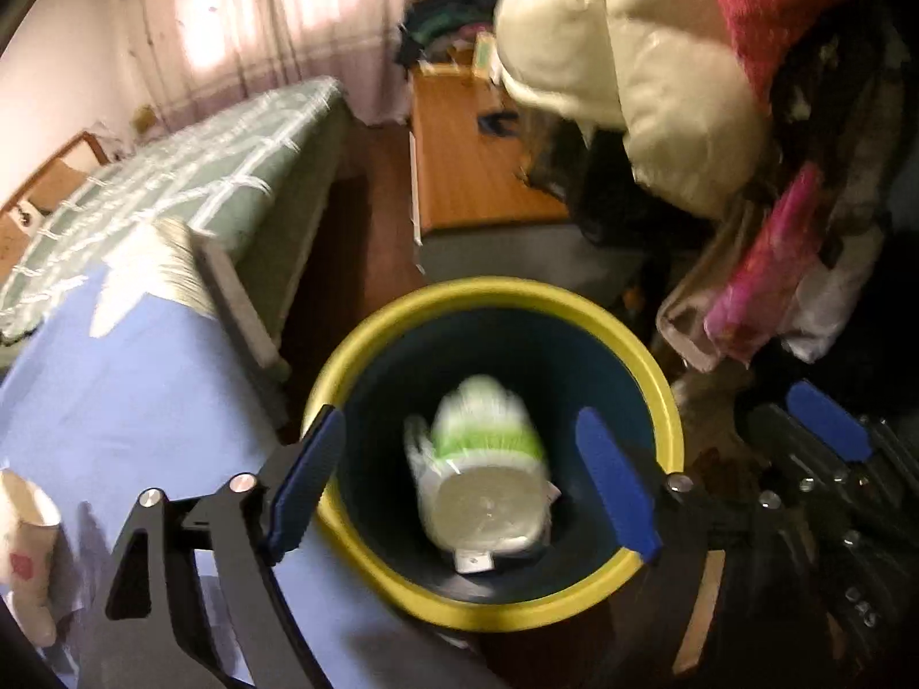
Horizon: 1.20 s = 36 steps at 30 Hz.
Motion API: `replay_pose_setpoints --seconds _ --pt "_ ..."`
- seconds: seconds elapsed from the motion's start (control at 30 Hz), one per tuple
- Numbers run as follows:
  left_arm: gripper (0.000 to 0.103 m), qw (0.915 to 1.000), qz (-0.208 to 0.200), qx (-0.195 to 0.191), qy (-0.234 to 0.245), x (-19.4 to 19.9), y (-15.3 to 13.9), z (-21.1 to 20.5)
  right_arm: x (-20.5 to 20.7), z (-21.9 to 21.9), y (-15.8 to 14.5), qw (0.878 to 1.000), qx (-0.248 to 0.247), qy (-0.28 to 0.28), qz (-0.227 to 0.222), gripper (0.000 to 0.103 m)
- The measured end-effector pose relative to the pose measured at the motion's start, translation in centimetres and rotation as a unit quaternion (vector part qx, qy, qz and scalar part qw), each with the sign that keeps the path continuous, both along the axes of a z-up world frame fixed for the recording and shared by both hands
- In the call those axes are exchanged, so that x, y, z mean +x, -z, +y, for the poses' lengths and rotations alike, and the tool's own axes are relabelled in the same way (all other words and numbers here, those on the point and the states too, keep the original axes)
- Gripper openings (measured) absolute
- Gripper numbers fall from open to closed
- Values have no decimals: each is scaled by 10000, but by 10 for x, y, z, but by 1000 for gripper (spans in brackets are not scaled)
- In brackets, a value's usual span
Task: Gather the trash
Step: 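Carry the coconut water bottle over the yellow bin and open the left tool, then move both tools from the bin back over the table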
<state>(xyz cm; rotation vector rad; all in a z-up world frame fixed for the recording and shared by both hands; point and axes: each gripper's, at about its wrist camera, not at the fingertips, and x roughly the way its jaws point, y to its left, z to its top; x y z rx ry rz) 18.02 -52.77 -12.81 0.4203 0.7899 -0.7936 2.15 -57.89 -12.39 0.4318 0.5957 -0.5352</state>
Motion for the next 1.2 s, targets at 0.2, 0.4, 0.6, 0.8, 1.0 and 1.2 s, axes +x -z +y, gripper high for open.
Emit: replay_pose_setpoints --seconds 0.2,0.4,0.6,0.8,1.0,1.2 --pt "90 9979 -168 -471 -418 -5 -37 62 7 10 -3 9999 -22 -162 -6 46" --pt "94 9891 -275 -954 -1085 -9 -70 151 19 34 -10 9988 -104 -488 -1 49" --pt "96 9728 -679 -1131 -1906 -23 -95 252 39 70 -12 9952 -131 -969 38 49" --pt "97 9470 -938 -1169 -2842 -39 -105 355 67 124 -12 9865 -129 -1632 102 49" --pt "97 9113 -1112 -1214 -3773 -52 -108 455 94 193 -14 9695 -122 -2443 125 49" --pt "97 8865 -1182 -1286 -4286 -62 -104 518 124 263 -20 9485 -258 -3154 152 49"
